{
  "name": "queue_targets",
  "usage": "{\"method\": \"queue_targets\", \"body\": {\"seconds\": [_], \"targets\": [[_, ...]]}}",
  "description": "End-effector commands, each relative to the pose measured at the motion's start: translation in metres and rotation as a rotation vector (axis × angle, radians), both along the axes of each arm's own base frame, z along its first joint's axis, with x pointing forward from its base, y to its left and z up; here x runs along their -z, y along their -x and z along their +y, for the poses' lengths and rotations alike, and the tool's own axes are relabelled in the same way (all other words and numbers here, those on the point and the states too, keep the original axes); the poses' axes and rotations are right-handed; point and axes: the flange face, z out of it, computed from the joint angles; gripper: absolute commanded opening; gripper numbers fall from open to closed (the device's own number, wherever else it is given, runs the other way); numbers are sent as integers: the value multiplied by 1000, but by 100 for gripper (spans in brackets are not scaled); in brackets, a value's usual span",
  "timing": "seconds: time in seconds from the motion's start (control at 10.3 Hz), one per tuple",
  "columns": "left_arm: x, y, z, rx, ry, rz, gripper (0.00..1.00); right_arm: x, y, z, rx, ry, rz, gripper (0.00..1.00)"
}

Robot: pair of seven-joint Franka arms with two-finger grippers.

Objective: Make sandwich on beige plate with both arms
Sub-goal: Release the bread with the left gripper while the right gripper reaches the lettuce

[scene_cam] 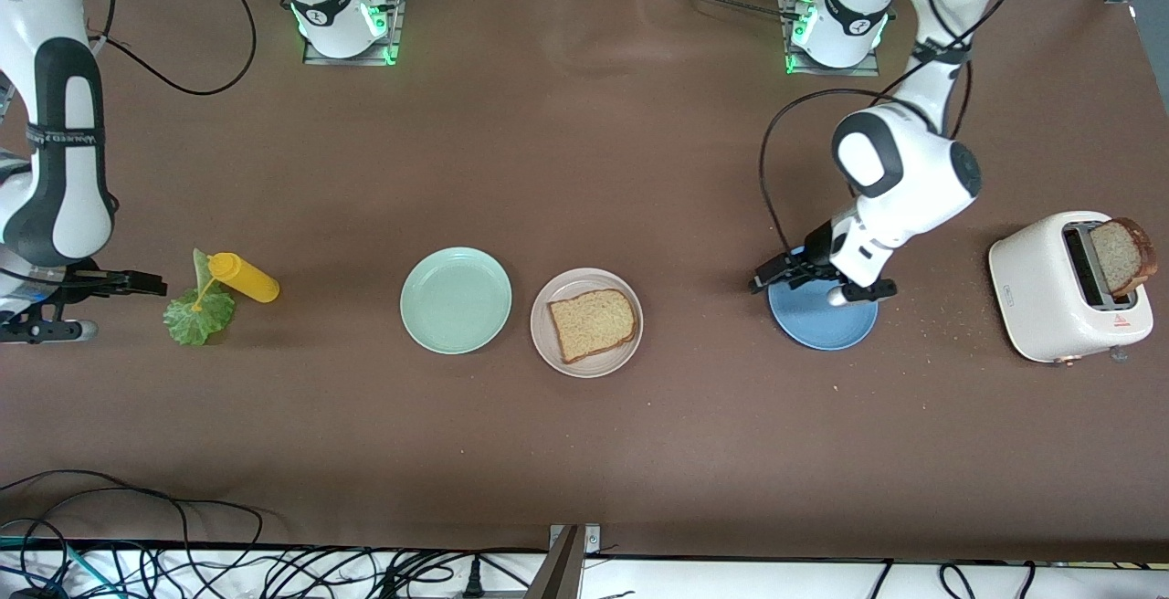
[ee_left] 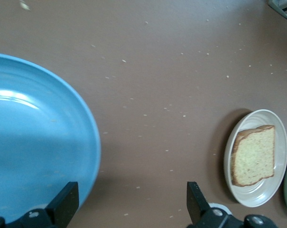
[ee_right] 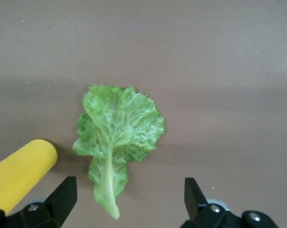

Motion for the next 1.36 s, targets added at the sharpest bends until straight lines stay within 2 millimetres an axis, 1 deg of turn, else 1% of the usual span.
{"method": "queue_targets", "body": {"seconds": [0.0,0.1,0.29,0.39,0.49,0.58,0.78,0.87,1.07,1.16,1.26], "targets": [[-27,22,41,21,-30,-7,100,36,-5,-2,-13,7,-15,100],[-29,24,60,-11,-29,-3,100,46,-4,1,-16,7,-2,100],[-35,22,90,-65,-23,-11,100,57,1,4,-18,-7,36,100],[-35,23,96,-78,-22,-9,100,62,3,13,-26,-29,58,100],[-40,24,99,-84,-17,-18,100,66,2,20,-24,-52,57,100],[-48,26,100,-88,-9,-30,100,70,5,21,-6,-74,57,100],[-54,25,108,-101,-5,-42,100,82,9,21,-2,-78,74,100],[-56,25,113,-112,-2,-45,100,87,10,21,-3,-78,83,85],[-60,24,122,-128,0,-53,100,93,12,20,-28,-82,92,63],[-73,21,132,-140,5,-81,100,94,12,20,-31,-81,94,49],[-82,22,136,-145,8,-100,100,93,11,21,-33,-81,91,32]]}}
